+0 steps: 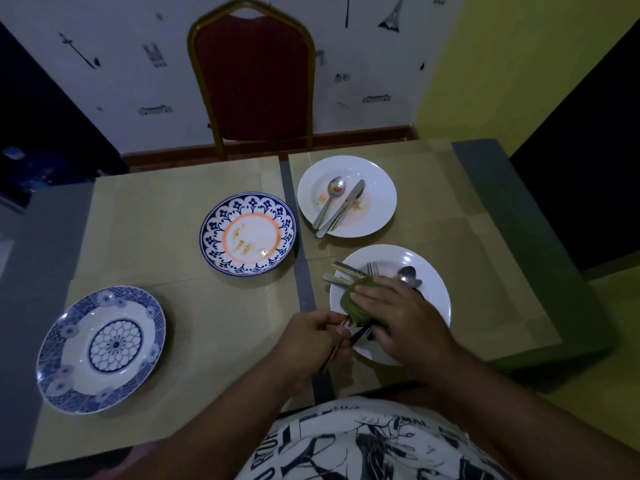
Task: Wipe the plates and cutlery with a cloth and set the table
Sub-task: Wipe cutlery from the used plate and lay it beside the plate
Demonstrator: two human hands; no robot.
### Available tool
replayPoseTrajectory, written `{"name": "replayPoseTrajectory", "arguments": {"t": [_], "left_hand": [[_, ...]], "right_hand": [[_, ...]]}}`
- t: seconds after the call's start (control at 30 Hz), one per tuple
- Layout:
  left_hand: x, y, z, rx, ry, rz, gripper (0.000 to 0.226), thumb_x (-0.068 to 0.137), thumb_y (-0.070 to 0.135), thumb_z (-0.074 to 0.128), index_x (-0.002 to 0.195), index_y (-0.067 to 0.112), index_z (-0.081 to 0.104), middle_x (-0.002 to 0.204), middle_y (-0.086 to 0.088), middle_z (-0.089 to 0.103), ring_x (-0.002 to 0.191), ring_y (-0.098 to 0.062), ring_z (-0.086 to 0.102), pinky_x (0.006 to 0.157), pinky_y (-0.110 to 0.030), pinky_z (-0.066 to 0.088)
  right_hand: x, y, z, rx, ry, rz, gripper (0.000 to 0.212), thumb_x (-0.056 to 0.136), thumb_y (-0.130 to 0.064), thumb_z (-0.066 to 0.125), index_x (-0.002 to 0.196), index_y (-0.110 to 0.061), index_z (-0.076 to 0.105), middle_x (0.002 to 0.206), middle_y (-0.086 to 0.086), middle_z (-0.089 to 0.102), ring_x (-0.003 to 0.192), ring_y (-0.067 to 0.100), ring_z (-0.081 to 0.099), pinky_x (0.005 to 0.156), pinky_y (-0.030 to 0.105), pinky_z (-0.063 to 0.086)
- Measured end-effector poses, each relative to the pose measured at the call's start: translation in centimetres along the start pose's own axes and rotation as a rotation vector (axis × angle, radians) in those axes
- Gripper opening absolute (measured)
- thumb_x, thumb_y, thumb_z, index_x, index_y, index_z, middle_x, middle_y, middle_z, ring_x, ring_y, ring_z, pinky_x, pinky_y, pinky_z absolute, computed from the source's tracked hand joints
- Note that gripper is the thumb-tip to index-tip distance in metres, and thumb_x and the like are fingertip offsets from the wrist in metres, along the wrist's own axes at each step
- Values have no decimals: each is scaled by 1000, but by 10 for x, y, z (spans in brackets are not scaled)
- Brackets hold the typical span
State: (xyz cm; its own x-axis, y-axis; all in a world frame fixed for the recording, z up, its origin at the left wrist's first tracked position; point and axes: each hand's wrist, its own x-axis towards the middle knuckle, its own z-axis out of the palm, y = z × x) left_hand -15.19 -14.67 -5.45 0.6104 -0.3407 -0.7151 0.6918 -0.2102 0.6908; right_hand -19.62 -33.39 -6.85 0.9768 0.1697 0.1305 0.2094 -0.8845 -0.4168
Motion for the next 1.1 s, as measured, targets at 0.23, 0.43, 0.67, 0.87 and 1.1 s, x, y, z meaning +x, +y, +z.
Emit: {"name": "replayPoseTrajectory", "arguments": {"t": [0.23, 0.43, 0.67, 0.87, 1.1], "left_hand": [[-4, -2, -18, 95, -65, 69, 20, 99, 1, 56, 95, 10, 72, 86, -15, 70, 72, -14, 68, 60, -22, 54], [-3, -6, -33, 49, -97, 55, 18, 95, 7, 64, 99, 16, 79, 77, -3, 73, 68, -11, 58, 59, -19, 45], [6, -10, -42, -111, 4, -83, 15, 89, 1, 70, 98, 9, 79, 89, -15, 77, 66, -16, 61, 55, -22, 49], [5, -17, -44, -169, -27, -17, 19, 90, -7, 63, 99, 2, 77, 97, -19, 77, 84, -21, 70, 72, -22, 57], [3, -20, -65, -245, 75, -16, 17, 90, 2, 67, 103, 8, 78, 91, -15, 77, 80, -22, 67, 64, -26, 56]], "right_hand": [[-2, -13, 1, 19, -21, -57, 51, 70, -14, 58, 120, -17, 69, 124, -4, 65, 120, 16, 51, 104, 33, 41], [28, 8, -1, 57, 23, 311, 55, 71, -9, 58, 122, -30, 65, 119, -12, 66, 112, 18, 55, 96, 33, 47], [19, -26, -4, -53, 55, 63, 56, 72, -11, 65, 127, -21, 65, 129, -7, 63, 121, 19, 50, 104, 35, 40], [26, -25, 17, -158, -40, -58, 51, 67, -10, 72, 117, -19, 71, 121, -3, 68, 116, 25, 55, 93, 43, 49], [50, -29, 12, -65, 165, 103, 52, 68, -1, 72, 119, -14, 70, 120, 0, 67, 114, 24, 55, 100, 35, 45]]}}
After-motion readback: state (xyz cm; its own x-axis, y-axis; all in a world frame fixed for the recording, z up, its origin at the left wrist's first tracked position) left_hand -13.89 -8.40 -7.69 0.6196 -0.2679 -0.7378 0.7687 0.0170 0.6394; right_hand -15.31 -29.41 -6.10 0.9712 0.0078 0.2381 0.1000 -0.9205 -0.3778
